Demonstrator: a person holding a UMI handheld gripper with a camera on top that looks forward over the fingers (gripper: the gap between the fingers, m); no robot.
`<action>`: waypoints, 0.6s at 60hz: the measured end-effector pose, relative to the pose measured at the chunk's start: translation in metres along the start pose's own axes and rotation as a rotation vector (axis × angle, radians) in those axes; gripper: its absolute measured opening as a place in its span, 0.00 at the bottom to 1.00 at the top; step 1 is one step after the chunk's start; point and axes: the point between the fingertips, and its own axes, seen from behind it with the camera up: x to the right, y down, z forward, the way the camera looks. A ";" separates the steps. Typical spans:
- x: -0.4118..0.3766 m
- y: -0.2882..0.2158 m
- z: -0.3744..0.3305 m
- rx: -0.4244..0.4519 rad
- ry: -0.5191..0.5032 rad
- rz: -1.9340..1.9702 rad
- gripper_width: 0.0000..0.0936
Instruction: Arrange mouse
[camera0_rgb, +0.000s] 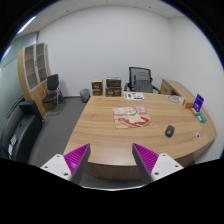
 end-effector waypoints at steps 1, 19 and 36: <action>0.001 0.000 0.000 0.002 0.003 0.002 0.93; 0.062 -0.001 0.006 0.046 0.046 -0.009 0.93; 0.151 0.025 0.011 0.022 0.135 0.023 0.93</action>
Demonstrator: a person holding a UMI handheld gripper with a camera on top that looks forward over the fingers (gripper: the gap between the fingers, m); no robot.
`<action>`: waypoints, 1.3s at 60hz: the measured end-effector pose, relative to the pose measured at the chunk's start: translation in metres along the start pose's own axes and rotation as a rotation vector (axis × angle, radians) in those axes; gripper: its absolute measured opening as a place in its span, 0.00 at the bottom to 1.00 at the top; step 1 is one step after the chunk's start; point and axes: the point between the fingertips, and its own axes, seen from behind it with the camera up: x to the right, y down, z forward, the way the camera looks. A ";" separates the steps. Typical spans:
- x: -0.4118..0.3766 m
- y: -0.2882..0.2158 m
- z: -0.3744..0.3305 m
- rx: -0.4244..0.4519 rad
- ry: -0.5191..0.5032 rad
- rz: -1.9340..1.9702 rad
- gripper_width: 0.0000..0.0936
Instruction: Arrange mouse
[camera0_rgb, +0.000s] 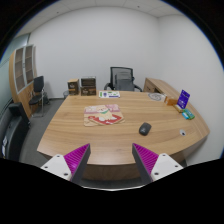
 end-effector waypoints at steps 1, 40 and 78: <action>0.005 0.002 0.001 -0.001 0.004 0.004 0.93; 0.176 0.057 0.068 -0.045 0.011 0.033 0.93; 0.199 0.043 0.223 -0.032 -0.081 0.011 0.92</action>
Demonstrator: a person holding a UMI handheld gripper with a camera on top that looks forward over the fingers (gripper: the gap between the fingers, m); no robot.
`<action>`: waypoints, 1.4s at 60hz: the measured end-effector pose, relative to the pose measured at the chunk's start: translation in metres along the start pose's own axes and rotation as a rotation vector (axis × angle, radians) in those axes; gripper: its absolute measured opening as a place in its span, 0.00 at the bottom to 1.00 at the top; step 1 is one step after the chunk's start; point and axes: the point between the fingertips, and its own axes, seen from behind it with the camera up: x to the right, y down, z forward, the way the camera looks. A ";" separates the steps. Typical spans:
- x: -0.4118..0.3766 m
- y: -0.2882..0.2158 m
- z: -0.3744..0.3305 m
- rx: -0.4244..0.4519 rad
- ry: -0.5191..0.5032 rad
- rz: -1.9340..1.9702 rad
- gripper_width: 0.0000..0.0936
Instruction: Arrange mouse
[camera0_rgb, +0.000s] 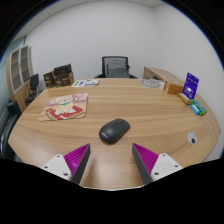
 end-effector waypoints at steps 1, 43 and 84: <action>0.000 0.000 0.004 -0.002 0.001 0.000 0.92; -0.002 -0.036 0.101 -0.029 0.008 0.005 0.94; -0.006 -0.049 0.122 -0.020 0.038 0.018 0.54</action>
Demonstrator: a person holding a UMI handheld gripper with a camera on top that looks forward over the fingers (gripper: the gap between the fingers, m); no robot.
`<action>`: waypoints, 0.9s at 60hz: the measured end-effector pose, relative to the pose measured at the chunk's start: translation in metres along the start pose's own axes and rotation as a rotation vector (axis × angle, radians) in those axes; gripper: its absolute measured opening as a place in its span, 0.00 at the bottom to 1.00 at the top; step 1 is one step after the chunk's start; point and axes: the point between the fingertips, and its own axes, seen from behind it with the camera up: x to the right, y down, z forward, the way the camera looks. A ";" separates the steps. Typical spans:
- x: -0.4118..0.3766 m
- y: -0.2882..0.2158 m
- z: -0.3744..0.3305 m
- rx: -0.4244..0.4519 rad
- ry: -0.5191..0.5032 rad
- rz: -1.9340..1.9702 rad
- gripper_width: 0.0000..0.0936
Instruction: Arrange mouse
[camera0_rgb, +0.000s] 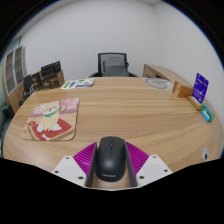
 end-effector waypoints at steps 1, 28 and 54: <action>0.000 0.000 0.001 -0.001 0.001 0.004 0.53; 0.009 -0.038 -0.026 0.009 -0.003 0.029 0.36; -0.127 -0.209 -0.037 0.175 -0.138 -0.031 0.36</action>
